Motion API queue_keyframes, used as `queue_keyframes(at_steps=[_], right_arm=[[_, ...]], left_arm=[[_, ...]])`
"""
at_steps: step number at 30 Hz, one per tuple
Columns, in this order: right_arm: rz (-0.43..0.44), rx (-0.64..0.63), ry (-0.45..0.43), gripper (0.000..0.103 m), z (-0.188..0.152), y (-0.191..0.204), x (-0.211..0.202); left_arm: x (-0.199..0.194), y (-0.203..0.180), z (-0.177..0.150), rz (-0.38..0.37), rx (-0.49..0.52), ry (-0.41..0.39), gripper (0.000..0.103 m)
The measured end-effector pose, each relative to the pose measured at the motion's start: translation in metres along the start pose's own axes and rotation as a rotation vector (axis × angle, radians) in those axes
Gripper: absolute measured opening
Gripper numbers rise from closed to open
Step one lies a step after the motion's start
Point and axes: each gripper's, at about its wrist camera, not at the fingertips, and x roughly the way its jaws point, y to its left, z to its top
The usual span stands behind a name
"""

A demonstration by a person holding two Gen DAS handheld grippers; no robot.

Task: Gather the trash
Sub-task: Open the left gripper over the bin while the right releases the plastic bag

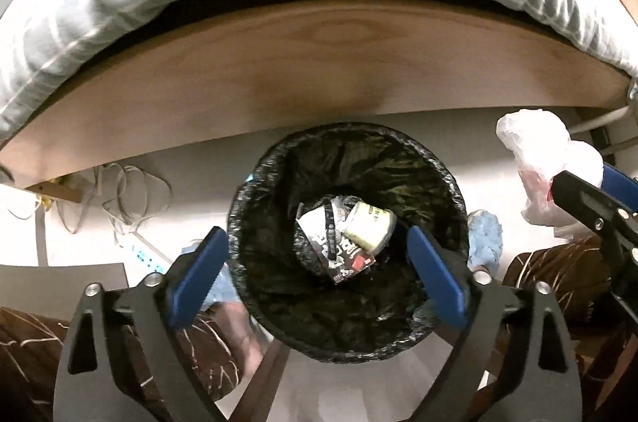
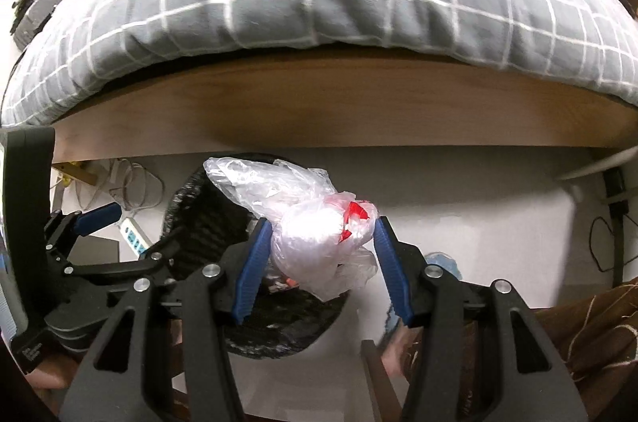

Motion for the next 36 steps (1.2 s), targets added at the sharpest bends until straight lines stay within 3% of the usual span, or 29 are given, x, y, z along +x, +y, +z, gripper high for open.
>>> queue_keyframes(at_steps=[2,21,27,30,36], right_arm=[[0.013,-0.011,0.001,0.051,0.001,0.007,-0.001],[0.061,-0.112,0.068,0.052,-0.004,0.078,0.023],[0.059,-0.139,0.072,0.054,-0.005,0.090,0.028],[0.035,-0.160,0.054,0.060,-0.006,0.092,0.025],[0.010,-0.174,-0.001,0.080,-0.003,0.092,0.016]], left_arm=[[-0.006,0.006,0.001,0.003,-0.009,-0.011,0.097],[-0.016,0.099,-0.030,0.036,-0.168,-0.025,0.097],[-0.015,0.106,-0.034,0.035,-0.183,-0.023,0.097],[-0.015,0.107,-0.033,0.029,-0.187,-0.024,0.097],[-0.017,0.104,-0.031,0.023,-0.176,-0.040,0.097]])
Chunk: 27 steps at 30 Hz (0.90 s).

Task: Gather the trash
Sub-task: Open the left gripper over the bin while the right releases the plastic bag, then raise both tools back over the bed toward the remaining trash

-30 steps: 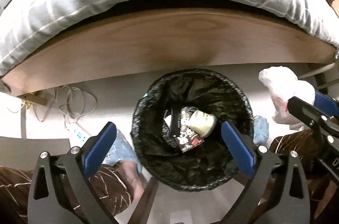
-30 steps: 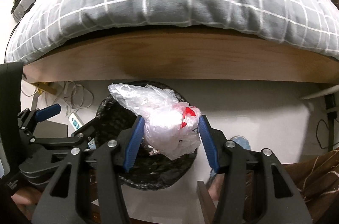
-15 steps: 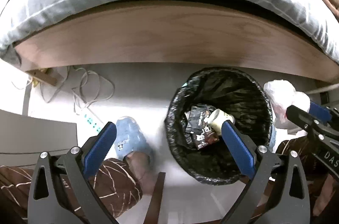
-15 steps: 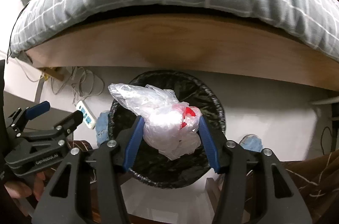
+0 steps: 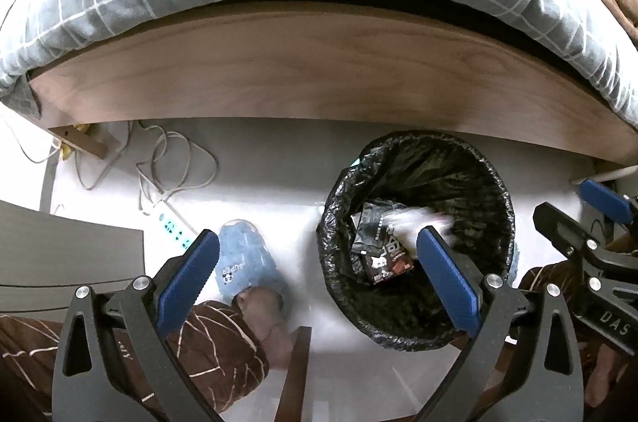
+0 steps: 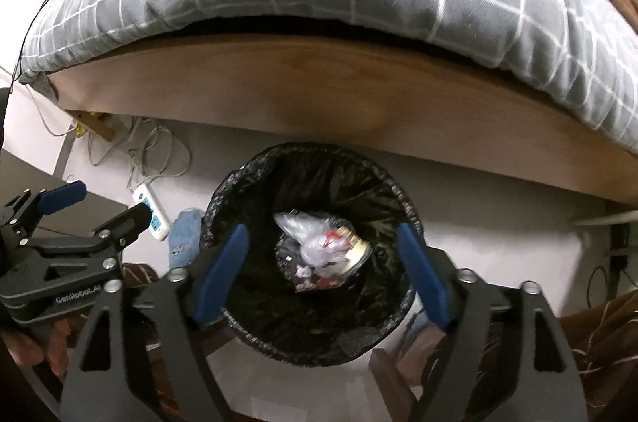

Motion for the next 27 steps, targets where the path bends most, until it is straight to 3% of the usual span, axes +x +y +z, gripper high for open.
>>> queue_keyframes(at_steps=[5,13,27], right_arm=[[-0.018,0.024,-0.050,0.095,0.006,-0.008,-0.011],[-0.061,0.059,-0.138,0.096,0.016,-0.025,-0.037],[-0.082,0.120,-0.372,0.095,0.042,-0.054,-0.110]], left_arm=[[-0.009,-0.003,0.003,-0.001,0.006,-0.029,0.097],[-0.041,-0.013,0.021,-0.007,0.020,-0.135,0.097],[-0.104,-0.044,0.060,-0.056,0.058,-0.315,0.097]])
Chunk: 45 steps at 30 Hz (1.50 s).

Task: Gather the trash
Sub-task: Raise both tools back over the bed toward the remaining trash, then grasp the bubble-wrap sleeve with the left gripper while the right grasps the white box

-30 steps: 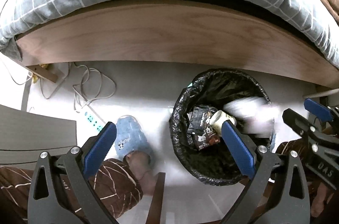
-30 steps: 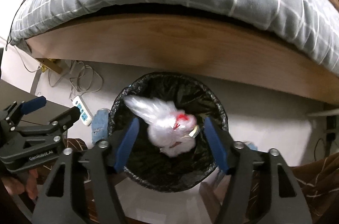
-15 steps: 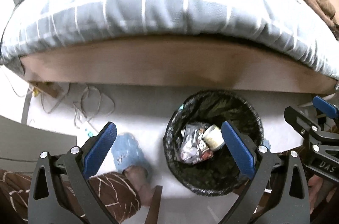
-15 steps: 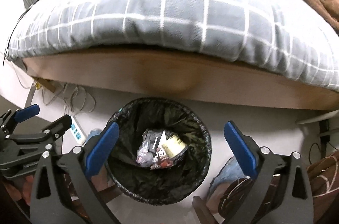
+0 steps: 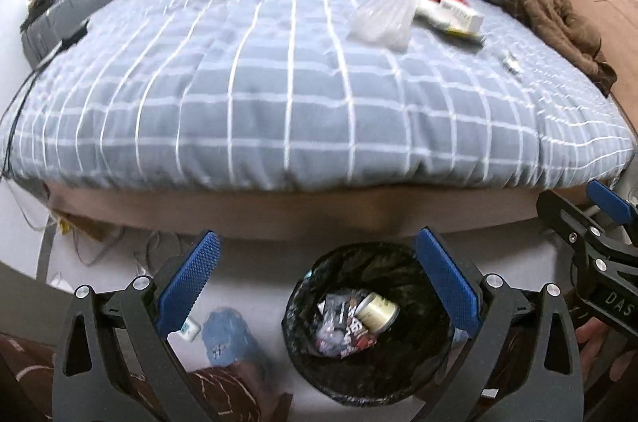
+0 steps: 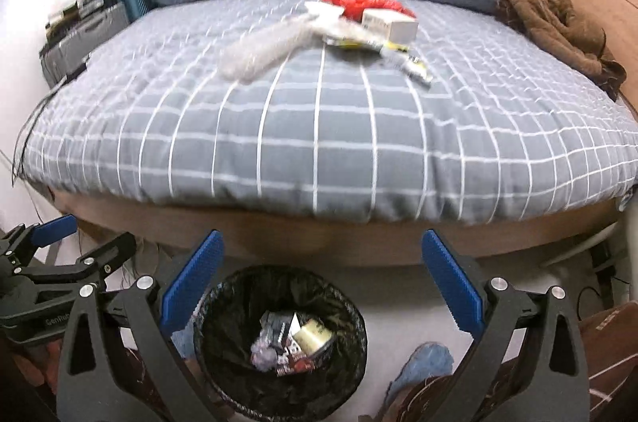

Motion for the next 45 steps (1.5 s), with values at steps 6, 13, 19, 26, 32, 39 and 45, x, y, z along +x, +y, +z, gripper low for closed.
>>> queue_keyframes(at_steps=[6,13,19,26,32,39,45], right_arm=[[0.003,-0.010,-0.065,0.095,0.017,-0.004,-0.010],[-0.021,-0.005,-0.101,0.095,0.037,-0.017,-0.007],[-0.044,-0.001,-0.123,0.095,0.056,-0.027,0.003],[-0.060,-0.007,-0.128,0.095,0.082,-0.037,0.019],[-0.070,0.003,-0.119,0.095,0.100,-0.052,0.037],[-0.053,0.022,-0.103,0.095,0.126,-0.066,0.062],[-0.040,0.029,-0.100,0.095,0.157,-0.080,0.088]], left_arm=[[-0.012,-0.008,0.022,-0.017,0.013,-0.051,0.097],[-0.011,-0.013,0.046,-0.014,0.018,-0.087,0.097],[-0.005,-0.021,0.064,-0.023,0.011,-0.095,0.097],[0.006,-0.035,0.089,-0.020,0.021,-0.108,0.097],[0.028,-0.044,0.110,-0.018,0.032,-0.095,0.097],[0.050,-0.047,0.134,-0.018,0.033,-0.085,0.097],[0.066,-0.050,0.158,-0.014,0.043,-0.082,0.097]])
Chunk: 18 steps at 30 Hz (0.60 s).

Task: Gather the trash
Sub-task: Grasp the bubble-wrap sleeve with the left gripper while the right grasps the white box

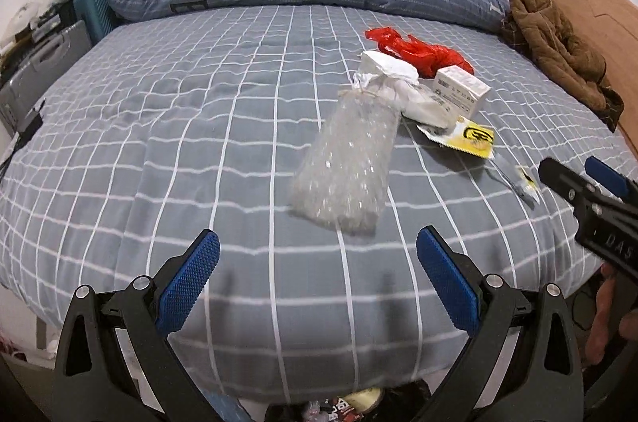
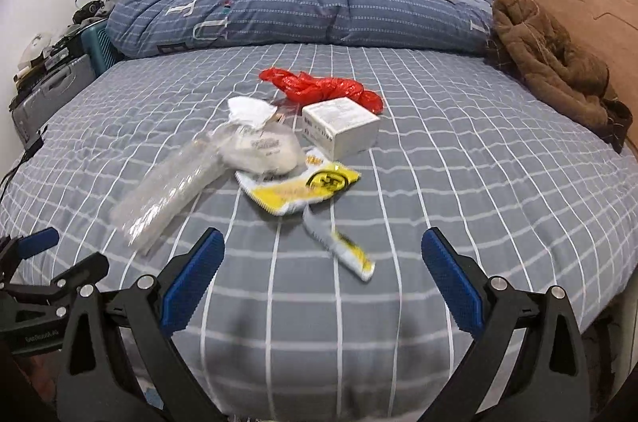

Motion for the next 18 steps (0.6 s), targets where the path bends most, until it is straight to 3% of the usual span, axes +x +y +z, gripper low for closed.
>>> queue_keyframes(at_steps=[18], right_arm=[[-0.010,-0.090,0.070,0.094,0.083,-0.030,0.134]], left_arm=[[0.084,-0.020,0.063,-0.016,0.063,0.076,0.097]])
